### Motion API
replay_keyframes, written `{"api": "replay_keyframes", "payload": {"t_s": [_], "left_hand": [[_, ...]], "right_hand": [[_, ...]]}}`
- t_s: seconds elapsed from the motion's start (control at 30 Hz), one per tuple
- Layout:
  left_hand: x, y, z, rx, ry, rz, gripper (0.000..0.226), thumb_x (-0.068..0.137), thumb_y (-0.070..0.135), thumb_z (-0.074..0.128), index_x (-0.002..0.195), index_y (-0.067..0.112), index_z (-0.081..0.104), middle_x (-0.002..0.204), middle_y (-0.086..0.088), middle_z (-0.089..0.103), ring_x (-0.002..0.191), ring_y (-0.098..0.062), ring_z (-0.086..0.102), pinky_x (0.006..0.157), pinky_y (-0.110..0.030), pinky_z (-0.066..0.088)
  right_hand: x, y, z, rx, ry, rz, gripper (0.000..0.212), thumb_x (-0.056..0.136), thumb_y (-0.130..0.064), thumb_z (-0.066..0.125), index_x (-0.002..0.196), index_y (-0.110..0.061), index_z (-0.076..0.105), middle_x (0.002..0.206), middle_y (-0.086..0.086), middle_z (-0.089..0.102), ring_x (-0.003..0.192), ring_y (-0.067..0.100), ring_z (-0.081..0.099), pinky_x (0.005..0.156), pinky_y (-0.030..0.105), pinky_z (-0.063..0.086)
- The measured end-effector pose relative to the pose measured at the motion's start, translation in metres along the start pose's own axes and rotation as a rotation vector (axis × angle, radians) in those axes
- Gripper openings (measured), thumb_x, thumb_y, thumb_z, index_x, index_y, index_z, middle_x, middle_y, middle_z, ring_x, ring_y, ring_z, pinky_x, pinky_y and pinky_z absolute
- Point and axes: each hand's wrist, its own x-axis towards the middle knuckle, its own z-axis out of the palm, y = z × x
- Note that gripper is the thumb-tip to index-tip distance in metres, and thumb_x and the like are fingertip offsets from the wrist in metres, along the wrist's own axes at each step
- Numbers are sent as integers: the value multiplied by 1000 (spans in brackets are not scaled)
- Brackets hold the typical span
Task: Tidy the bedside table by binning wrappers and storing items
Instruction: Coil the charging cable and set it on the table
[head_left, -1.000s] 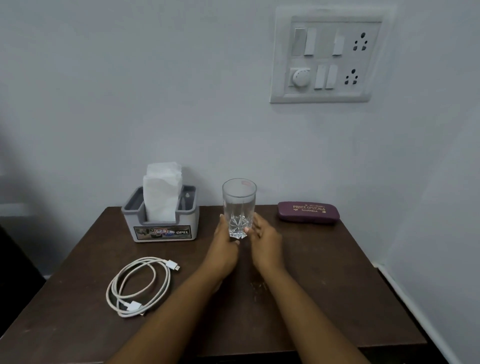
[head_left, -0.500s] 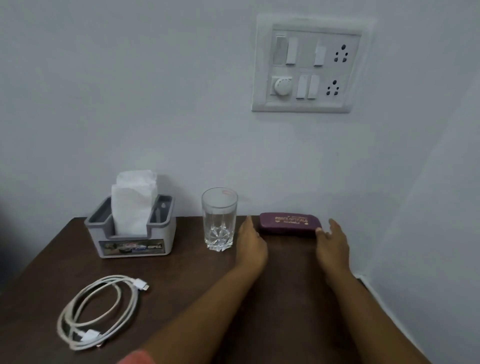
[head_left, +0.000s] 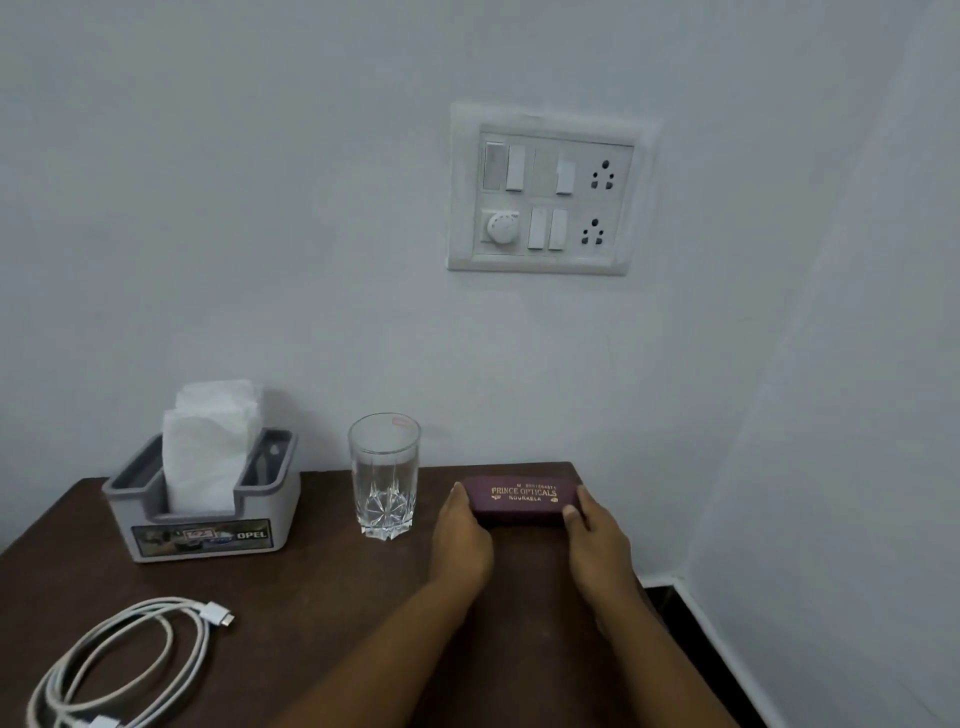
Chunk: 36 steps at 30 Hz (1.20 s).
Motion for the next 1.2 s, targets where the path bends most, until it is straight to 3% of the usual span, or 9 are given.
{"api": "replay_keyframes", "payload": {"t_s": [0.2, 0.33, 0.67, 0.9, 1.1, 1.2], "left_hand": [[-39, -21, -22, -34, 26, 4, 53, 97, -2, 30, 148, 7, 19, 155, -8, 23, 141, -20, 23, 114, -26, 17], [-65, -38, -43, -54, 75, 39, 54, 94, -6, 32, 146, 10, 28, 150, -8, 34, 136, -19, 31, 112, -25, 21], [-108, -67, -92, -85, 196, 18, 55, 92, -11, 36, 144, 5, 27, 153, -7, 27, 142, -18, 23, 107, -15, 13], [-125, -75, -111, -49, 191, 11, 55, 92, -10, 37, 144, 3, 27, 152, -10, 28, 141, -21, 25, 111, -22, 16], [-129, -80, -121, -35, 191, 5, 56, 90, -13, 37, 143, 1, 28, 152, -12, 28, 141, -22, 25, 111, -22, 16], [-132, -83, -122, -21, 161, 36, 57, 91, -13, 38, 144, 2, 24, 153, -11, 24, 142, -21, 22, 110, -18, 14]], "right_hand": [[-48, -4, 5, 57, 21, -34, 43, 98, -21, 44, 141, -12, 40, 146, 9, 43, 135, 23, 38, 110, 32, 28], [-80, -8, 15, 65, 11, -61, 43, 97, -17, 48, 138, -8, 44, 144, 9, 46, 133, 22, 41, 109, 27, 28], [-135, -24, 44, 82, -88, -89, 43, 95, -13, 51, 138, -10, 45, 144, 9, 46, 133, 21, 42, 106, 22, 28], [-153, -32, 51, 61, -108, -107, 43, 94, -7, 51, 137, -8, 46, 142, 10, 47, 131, 22, 44, 107, 23, 28], [-163, -30, 54, 61, -97, -116, 41, 91, 0, 53, 132, -6, 51, 139, 13, 50, 130, 21, 46, 98, 11, 23], [-164, -31, 54, 33, -97, -142, 47, 92, -2, 52, 137, -10, 44, 144, 11, 45, 134, 21, 41, 104, 15, 23]]}}
